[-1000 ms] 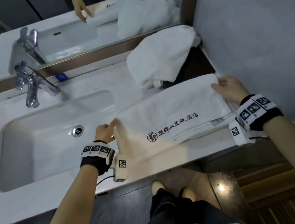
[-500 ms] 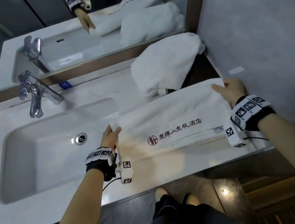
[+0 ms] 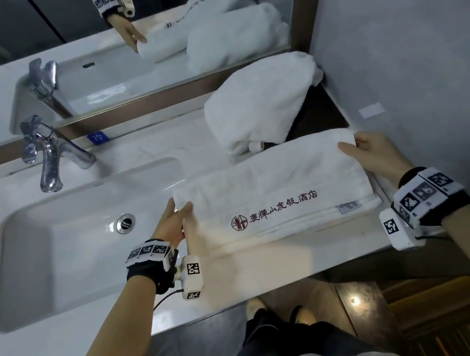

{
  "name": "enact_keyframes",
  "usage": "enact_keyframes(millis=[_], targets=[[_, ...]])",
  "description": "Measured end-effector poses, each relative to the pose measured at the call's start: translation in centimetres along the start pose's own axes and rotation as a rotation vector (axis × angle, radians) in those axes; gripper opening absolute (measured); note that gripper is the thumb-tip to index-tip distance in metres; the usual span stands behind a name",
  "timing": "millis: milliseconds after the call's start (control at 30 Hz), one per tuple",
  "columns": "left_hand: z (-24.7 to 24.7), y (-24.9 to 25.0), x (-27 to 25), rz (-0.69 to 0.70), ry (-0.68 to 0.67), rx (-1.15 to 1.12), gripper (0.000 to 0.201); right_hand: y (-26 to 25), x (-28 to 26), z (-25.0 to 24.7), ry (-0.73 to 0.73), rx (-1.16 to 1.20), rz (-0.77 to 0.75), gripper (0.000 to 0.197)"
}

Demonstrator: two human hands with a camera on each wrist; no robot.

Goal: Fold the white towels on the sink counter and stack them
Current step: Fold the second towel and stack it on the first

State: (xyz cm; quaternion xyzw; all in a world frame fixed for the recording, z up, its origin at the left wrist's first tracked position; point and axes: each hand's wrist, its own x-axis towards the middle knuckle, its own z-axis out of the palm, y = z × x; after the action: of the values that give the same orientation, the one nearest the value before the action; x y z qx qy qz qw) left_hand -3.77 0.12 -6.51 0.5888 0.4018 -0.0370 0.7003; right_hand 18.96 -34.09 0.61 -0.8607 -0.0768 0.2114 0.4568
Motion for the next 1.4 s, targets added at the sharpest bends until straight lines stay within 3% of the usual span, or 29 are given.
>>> enact_keyframes(millis=[100, 167, 300, 400, 500, 600, 733, 767, 833, 867, 933, 1000, 1067, 1233, 1400], targets=[[0.2, 0.2, -0.4, -0.021, -0.013, 0.116, 0.037, 0.5, -1.0, 0.0, -0.139, -0.016, -0.038, 0.035], [0.4, 0.1, -0.6, -0.050, 0.025, 0.184, 0.029, 1.0, -1.3, 0.1, -0.173, -0.108, -0.039, 0.042], [0.6, 0.0, -1.0, 0.039, 0.142, 0.182, 0.020, 1.3, -1.5, -0.1, -0.087, -0.185, 0.009, 0.029], [0.5, 0.3, -1.5, 0.149, 0.189, 0.202, 0.003, 1.2, -1.7, -0.3, 0.024, -0.127, -0.052, 0.020], [0.6, -0.1, -2.3, 0.135, 0.187, 0.229, 0.002, 2.0, -2.3, -0.1, -0.002, -0.152, -0.026, 0.022], [0.9, -1.6, -2.5, 0.091, 0.164, 0.352, 0.044, 3.2, -2.8, 0.5, -0.026, -0.205, 0.045, 0.032], [1.3, -1.9, -2.6, 0.092, 0.312, 0.523, 0.080, 3.8, -2.5, 0.8, 0.045, -0.296, 0.070, 0.040], [1.7, -1.6, -2.6, 0.138, 0.368, 0.575, 0.085, 3.8, -2.5, 0.8, 0.049, -0.339, 0.088, 0.042], [3.2, -0.7, -2.7, 0.365, 0.437, 0.760, 0.087, 3.9, -2.3, 0.8, 0.056, -0.430, 0.102, 0.046], [4.4, -0.2, -2.7, 0.506, 0.394, 0.860, 0.085, 3.9, -2.3, 0.8, 0.058, -0.456, 0.103, 0.046], [7.3, 0.8, -2.5, 0.693, 0.174, 1.040, 0.085, 3.8, -2.2, 0.9, 0.054, -0.425, 0.117, 0.034], [10.2, 1.3, -1.8, 0.694, -0.070, 1.221, 0.093, 3.8, -2.1, 0.7, 0.050, -0.337, 0.135, 0.039], [12.4, 1.4, -0.8, 0.630, -0.199, 1.393, 0.097, 3.5, -2.1, 0.6, 0.035, -0.256, 0.183, 0.045], [14.3, 0.0, 1.4, 0.433, -0.233, 1.547, 0.111, 2.6, -2.1, 0.3, -0.091, -0.179, 0.285, 0.051], [14.1, 0.3, 2.7, 0.450, -0.229, 1.580, 0.122, 0.4, -3.2, 0.9, -0.165, -0.009, 0.178, 0.050]])
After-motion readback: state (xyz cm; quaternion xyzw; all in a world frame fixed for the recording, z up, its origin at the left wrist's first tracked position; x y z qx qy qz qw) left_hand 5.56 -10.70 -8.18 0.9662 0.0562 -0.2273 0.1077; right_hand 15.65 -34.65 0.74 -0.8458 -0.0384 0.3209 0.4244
